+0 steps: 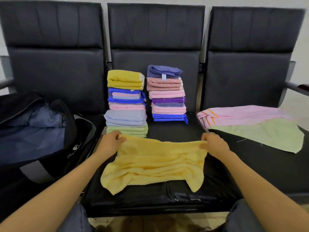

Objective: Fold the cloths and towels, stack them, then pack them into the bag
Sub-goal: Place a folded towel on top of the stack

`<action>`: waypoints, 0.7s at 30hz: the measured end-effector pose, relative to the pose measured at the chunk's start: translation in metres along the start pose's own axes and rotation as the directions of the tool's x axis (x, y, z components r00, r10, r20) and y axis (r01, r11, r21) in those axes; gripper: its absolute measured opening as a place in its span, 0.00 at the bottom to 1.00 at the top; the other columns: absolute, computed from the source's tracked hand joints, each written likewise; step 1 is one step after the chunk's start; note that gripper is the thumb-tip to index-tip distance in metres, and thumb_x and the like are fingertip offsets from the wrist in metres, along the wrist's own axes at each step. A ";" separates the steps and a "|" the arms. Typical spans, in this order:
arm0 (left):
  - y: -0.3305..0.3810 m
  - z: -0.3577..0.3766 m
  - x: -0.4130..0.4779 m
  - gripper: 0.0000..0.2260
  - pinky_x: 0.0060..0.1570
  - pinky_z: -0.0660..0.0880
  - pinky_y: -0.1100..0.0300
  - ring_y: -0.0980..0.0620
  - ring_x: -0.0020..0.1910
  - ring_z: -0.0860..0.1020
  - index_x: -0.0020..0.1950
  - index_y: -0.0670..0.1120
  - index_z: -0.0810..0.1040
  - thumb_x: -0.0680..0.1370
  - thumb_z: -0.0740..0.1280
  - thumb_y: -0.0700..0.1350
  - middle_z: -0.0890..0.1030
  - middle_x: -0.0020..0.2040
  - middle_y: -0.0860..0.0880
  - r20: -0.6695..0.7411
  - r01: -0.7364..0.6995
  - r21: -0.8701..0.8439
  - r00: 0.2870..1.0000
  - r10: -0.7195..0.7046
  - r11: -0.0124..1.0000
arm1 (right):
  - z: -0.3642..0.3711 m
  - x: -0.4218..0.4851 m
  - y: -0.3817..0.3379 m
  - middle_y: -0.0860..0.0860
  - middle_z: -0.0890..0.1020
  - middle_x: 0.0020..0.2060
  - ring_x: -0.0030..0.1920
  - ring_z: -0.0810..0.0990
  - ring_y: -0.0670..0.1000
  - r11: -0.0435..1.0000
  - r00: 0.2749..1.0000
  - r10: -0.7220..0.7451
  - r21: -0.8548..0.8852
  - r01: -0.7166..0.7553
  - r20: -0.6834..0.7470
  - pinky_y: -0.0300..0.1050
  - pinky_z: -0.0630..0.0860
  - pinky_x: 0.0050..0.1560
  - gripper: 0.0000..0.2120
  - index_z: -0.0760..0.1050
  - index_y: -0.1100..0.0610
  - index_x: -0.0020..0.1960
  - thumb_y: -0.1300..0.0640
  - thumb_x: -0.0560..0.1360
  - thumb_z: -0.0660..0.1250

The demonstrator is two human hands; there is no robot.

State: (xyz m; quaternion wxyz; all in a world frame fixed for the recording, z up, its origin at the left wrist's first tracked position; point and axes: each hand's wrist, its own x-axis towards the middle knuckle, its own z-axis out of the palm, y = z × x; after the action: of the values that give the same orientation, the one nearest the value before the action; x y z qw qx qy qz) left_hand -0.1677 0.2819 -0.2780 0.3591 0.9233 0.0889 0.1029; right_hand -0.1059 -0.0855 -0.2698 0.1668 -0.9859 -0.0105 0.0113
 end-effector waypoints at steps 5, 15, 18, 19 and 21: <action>0.046 -0.050 -0.005 0.06 0.34 0.70 0.61 0.48 0.34 0.79 0.44 0.44 0.74 0.79 0.66 0.44 0.77 0.36 0.47 -0.125 -0.040 -0.061 0.992 0.032 0.997 | -0.060 -0.028 -0.022 0.54 0.76 0.40 0.33 0.77 0.50 0.833 0.994 0.043 0.553 0.021 -0.103 0.41 0.75 0.32 0.09 0.67 0.53 0.42 0.58 0.78 0.65; 0.152 -0.161 -0.029 0.06 0.37 0.81 0.62 0.54 0.34 0.79 0.53 0.40 0.78 0.80 0.65 0.41 0.78 0.39 0.47 -0.303 -0.215 -0.587 0.952 0.034 0.780 | -0.195 -0.067 -0.064 0.58 0.77 0.43 0.28 0.82 0.49 0.468 0.923 -0.007 0.814 0.343 -0.385 0.40 0.81 0.30 0.03 0.69 0.60 0.54 0.63 0.80 0.60; 0.162 -0.174 -0.035 0.08 0.35 0.81 0.61 0.54 0.31 0.81 0.56 0.42 0.77 0.81 0.64 0.44 0.79 0.46 0.47 -0.300 -0.231 -0.580 0.952 0.059 0.782 | -0.208 -0.075 -0.067 0.57 0.78 0.45 0.29 0.83 0.51 0.427 0.924 -0.001 0.835 0.346 -0.383 0.41 0.81 0.30 0.05 0.74 0.58 0.52 0.59 0.81 0.60; 0.164 -0.177 -0.036 0.08 0.31 0.80 0.62 0.54 0.29 0.81 0.57 0.43 0.76 0.81 0.63 0.45 0.78 0.49 0.46 -0.293 -0.223 -0.578 0.954 0.055 0.785 | -0.210 -0.079 -0.069 0.55 0.79 0.47 0.30 0.84 0.53 0.417 0.930 -0.008 0.843 0.338 -0.369 0.43 0.81 0.31 0.06 0.74 0.56 0.52 0.56 0.81 0.59; 0.166 -0.181 -0.035 0.10 0.29 0.79 0.61 0.50 0.30 0.82 0.59 0.43 0.74 0.81 0.62 0.47 0.76 0.55 0.44 -0.263 -0.194 -0.585 0.964 0.042 0.788 | -0.212 -0.084 -0.072 0.52 0.78 0.49 0.34 0.84 0.55 0.420 0.940 -0.025 0.849 0.319 -0.341 0.46 0.83 0.34 0.08 0.73 0.53 0.55 0.52 0.82 0.57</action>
State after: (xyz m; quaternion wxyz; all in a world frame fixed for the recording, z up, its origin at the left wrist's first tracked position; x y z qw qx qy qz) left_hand -0.2320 0.2699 -0.0387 0.6149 0.7446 0.0351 0.2572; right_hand -0.1853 -0.0894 -0.0444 0.6620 -0.7318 -0.0816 -0.1395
